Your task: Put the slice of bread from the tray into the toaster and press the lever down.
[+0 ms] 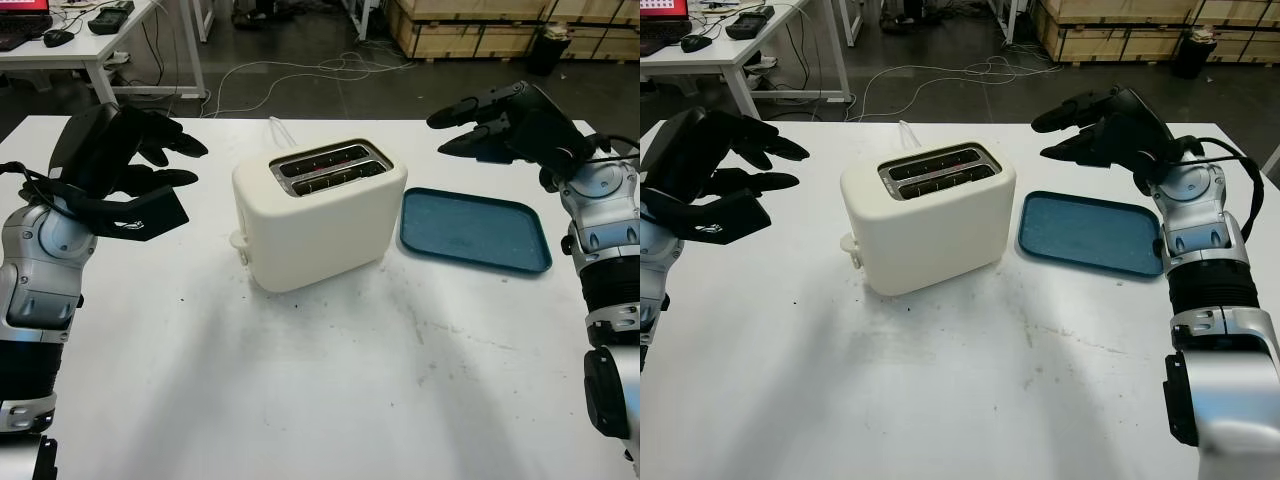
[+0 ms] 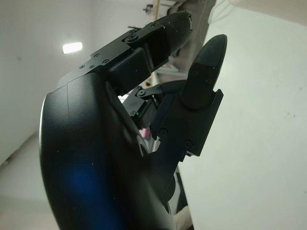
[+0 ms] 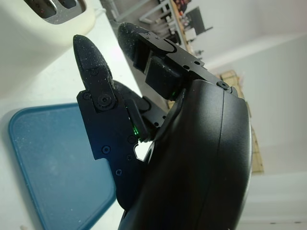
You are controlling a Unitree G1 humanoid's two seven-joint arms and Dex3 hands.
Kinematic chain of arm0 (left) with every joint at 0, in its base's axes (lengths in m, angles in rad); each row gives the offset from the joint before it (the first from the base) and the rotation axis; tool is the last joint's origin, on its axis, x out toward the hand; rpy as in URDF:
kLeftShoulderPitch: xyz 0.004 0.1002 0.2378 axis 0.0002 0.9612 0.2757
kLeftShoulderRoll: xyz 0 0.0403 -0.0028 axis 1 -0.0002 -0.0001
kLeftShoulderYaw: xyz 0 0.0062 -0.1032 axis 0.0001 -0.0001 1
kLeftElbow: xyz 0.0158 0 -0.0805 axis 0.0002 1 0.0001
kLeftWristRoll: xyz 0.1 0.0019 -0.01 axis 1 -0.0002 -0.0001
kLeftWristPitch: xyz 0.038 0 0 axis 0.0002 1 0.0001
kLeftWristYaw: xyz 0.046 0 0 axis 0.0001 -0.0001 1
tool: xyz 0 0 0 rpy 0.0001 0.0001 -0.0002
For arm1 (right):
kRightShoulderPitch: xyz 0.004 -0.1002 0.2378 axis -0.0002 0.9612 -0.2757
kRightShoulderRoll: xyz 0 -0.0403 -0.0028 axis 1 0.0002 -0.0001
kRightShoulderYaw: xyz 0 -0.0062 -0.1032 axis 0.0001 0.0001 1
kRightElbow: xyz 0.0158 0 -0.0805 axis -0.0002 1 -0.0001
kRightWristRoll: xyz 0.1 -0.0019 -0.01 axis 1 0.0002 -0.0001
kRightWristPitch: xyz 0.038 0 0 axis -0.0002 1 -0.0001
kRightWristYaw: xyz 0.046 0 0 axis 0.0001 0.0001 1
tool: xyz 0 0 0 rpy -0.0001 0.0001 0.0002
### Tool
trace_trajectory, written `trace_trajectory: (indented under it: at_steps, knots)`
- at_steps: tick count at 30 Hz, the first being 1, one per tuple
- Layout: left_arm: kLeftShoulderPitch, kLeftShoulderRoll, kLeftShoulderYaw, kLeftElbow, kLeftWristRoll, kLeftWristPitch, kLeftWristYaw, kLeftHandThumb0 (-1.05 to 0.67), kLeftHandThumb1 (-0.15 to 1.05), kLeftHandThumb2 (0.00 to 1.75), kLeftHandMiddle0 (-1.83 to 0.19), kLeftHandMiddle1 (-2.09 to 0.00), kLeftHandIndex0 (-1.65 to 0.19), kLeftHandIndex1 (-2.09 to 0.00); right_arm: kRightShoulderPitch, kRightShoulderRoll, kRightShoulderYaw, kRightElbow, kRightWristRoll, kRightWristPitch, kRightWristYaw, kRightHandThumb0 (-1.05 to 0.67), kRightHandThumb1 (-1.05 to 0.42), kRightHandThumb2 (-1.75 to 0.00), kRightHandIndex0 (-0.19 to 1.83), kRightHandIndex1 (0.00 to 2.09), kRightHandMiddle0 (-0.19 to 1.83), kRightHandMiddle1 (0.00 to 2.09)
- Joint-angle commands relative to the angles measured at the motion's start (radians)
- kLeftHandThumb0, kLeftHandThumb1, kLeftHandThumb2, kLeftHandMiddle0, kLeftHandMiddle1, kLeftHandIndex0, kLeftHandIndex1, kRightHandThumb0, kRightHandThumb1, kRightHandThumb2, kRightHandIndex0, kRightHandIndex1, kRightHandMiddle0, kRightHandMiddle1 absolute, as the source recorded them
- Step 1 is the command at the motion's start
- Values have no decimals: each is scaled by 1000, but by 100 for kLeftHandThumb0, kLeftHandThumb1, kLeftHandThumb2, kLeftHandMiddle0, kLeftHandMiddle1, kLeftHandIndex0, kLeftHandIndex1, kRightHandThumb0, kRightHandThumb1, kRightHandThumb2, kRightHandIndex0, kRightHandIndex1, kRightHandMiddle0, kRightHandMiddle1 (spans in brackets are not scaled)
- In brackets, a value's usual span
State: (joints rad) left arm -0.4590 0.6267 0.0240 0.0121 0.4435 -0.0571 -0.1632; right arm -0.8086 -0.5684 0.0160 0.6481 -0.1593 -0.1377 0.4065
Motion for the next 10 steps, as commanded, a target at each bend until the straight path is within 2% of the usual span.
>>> trace_trajectory:
  at_steps: [1, 10]
  knots:
    - [-17, 11, -12, 9, 17, 0, -3, -34, 71, 1, -86, -101, -119, -14, -22, -11, 3, -14, -4, 15, 7, -51, -76, 0, 112, 2, 99, 0]
    - [-25, 8, -16, 6, 25, 7, -12, -38, 73, 1, -82, -102, -115, -13, -21, -13, 7, -13, -8, 4, 11, -51, -77, 0, 113, 3, 100, 0]
